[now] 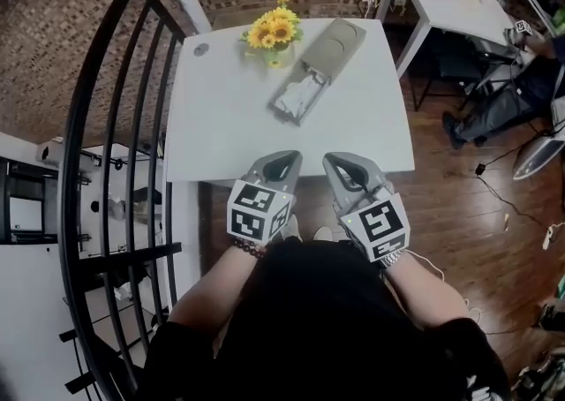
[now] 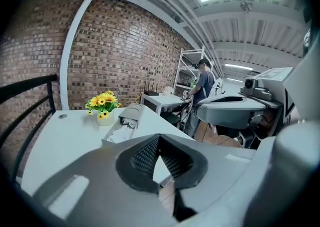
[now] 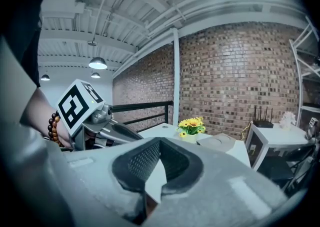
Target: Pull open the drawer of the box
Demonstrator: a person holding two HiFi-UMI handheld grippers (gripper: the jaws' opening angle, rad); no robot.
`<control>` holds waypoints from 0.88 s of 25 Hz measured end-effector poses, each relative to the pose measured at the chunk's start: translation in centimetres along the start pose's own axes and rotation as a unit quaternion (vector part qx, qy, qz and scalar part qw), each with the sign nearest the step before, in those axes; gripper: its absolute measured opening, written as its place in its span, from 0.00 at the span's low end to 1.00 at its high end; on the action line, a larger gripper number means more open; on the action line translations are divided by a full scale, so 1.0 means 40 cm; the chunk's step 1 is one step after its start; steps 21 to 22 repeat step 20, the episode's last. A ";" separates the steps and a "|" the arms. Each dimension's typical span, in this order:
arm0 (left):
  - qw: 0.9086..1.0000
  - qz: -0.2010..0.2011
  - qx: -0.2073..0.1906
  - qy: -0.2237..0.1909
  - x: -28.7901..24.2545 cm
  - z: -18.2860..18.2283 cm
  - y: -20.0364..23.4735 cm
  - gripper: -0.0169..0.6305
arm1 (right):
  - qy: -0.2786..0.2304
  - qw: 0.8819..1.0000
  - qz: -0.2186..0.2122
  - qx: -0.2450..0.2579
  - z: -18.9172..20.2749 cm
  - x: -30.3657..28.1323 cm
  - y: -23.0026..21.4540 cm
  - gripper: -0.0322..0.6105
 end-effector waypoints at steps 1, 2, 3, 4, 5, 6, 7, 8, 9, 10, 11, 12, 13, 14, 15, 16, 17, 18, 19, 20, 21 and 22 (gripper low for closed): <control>1.000 -0.005 0.000 -0.002 0.005 0.002 -0.009 0.05 | -0.001 1.000 -0.004 0.000 0.004 0.008 0.002 0.04; 1.000 -0.009 -0.001 -0.003 0.010 0.004 -0.017 0.05 | -0.002 1.000 -0.007 0.000 0.009 0.015 0.004 0.04; 1.000 -0.013 -0.003 -0.004 0.015 0.006 -0.024 0.05 | -0.003 1.000 -0.010 0.001 0.012 0.020 0.008 0.04; 1.000 -0.015 -0.005 -0.005 0.020 0.009 -0.029 0.05 | -0.004 1.000 -0.013 0.001 0.014 0.023 0.012 0.04; 1.000 -0.017 -0.006 -0.005 0.026 0.013 -0.032 0.05 | -0.005 1.000 -0.015 0.001 0.016 0.026 0.018 0.04; 1.000 -0.018 -0.008 -0.005 0.031 0.016 -0.034 0.05 | -0.007 1.000 -0.016 0.002 0.016 0.028 0.023 0.04; 1.000 -0.019 -0.009 -0.005 0.035 0.018 -0.035 0.05 | -0.009 1.000 -0.017 0.002 0.016 0.029 0.028 0.04; 1.000 -0.019 -0.011 -0.006 0.039 0.018 -0.037 0.05 | -0.010 1.000 -0.017 0.003 0.014 0.029 0.032 0.04; 1.000 -0.018 -0.014 -0.006 0.043 0.016 -0.038 0.05 | -0.012 1.000 -0.016 0.003 0.012 0.030 0.035 0.04; 1.000 -0.017 -0.018 -0.007 0.047 0.013 -0.038 0.05 | -0.013 1.000 -0.013 0.004 0.008 0.030 0.037 0.04; 1.000 -0.015 -0.021 -0.007 0.050 0.010 -0.037 0.05 | -0.014 1.000 -0.011 0.004 0.004 0.029 0.040 0.04; 1.000 -0.013 -0.023 -0.006 0.054 0.008 -0.035 0.05 | -0.015 1.000 -0.008 0.003 0.000 0.027 0.043 0.04; 1.000 -0.011 -0.025 -0.005 0.059 0.006 -0.032 0.05 | -0.016 1.000 -0.005 0.002 -0.004 0.026 0.048 0.04; 1.000 -0.008 -0.027 -0.005 0.064 0.005 -0.030 0.05 | -0.016 1.000 -0.003 0.001 -0.007 0.025 0.054 0.04; 1.000 -0.006 -0.029 -0.004 0.070 0.004 -0.028 0.05 | -0.016 1.000 -0.001 0.001 -0.009 0.025 0.060 0.04; 1.000 -0.004 -0.031 -0.004 0.077 0.003 -0.026 0.05 | -0.017 1.000 0.001 0.001 -0.011 0.023 0.067 0.04; 0.999 -0.002 -0.033 -0.003 0.083 0.002 -0.022 0.05 | -0.017 1.000 0.003 0.001 -0.014 0.021 0.074 0.04; 0.999 -0.001 -0.034 -0.003 0.089 0.002 -0.019 0.05 | -0.017 1.000 0.005 0.000 -0.017 0.019 0.081 0.04; 0.999 0.001 -0.035 -0.002 0.095 0.002 -0.016 0.05 | -0.017 1.000 0.007 0.000 -0.019 0.018 0.087 0.04; 0.999 0.003 -0.035 -0.001 0.102 0.002 -0.012 0.05 | -0.016 1.000 0.009 -0.001 -0.022 0.016 0.094 0.04; 0.999 0.003 -0.035 -0.001 0.102 0.002 -0.012 0.05 | -0.016 1.000 0.009 -0.001 -0.022 0.016 0.094 0.04; 0.999 0.003 -0.035 -0.001 0.102 0.002 -0.012 0.05 | -0.016 1.000 0.009 -0.001 -0.022 0.016 0.094 0.04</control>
Point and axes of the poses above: the fingertips, and each gripper's own axes: x backward along the fingers, y to its left, z out of its underside, the point moved 8 cm from there along x, backward along the fingers, and after that the axes turned 14 degrees about z, right-handed, at the moved point
